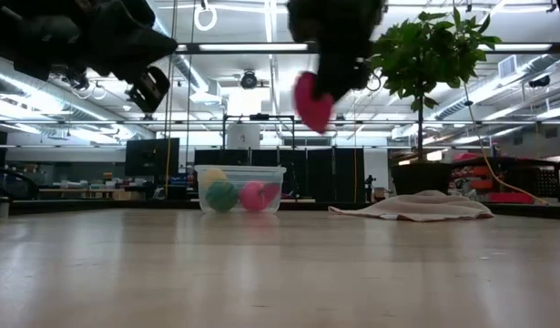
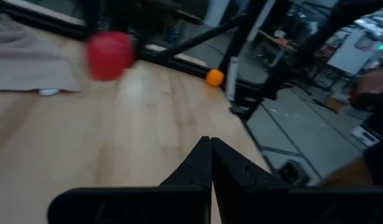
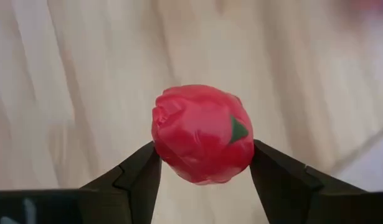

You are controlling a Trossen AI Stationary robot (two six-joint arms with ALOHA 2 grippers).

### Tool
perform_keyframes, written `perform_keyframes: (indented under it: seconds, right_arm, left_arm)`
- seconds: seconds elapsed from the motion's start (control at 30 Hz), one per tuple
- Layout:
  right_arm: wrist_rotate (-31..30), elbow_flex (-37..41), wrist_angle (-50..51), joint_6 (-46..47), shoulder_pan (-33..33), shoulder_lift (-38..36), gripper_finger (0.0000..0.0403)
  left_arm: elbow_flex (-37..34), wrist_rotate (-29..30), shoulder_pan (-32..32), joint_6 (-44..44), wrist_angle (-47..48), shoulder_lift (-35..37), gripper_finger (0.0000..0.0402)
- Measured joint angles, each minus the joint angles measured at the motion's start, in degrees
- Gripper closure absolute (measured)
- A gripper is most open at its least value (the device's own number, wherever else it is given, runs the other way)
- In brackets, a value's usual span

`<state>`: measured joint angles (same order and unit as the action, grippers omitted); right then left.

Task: Pick and placing Produce into tupperware
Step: Put the pink dragon fruit into the container

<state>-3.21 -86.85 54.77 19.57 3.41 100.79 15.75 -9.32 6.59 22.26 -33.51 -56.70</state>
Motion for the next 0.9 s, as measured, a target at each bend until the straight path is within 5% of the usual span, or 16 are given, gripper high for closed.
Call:
perform_keyframes:
  seconds: [0.43, 0.7, 0.9]
  right_arm:
    - [-5.5, -0.1, -30.9, -7.7, -5.6, 0.4, 0.0172]
    - [-5.8, -1.8, -32.8, -13.3, -4.5, 1.9, 0.0171]
    - [-7.1, -16.6, -27.3, -18.8, -1.6, 10.1, 0.0171]
  left_arm:
    - [0.0, 0.0, 7.2, 1.6, -0.1, 6.3, 0.0394]
    - [0.0, 0.1, 10.8, 3.1, -0.2, 9.0, 0.0383]
    - [0.0, 0.4, 11.6, 3.1, 0.5, 9.9, 0.0387]
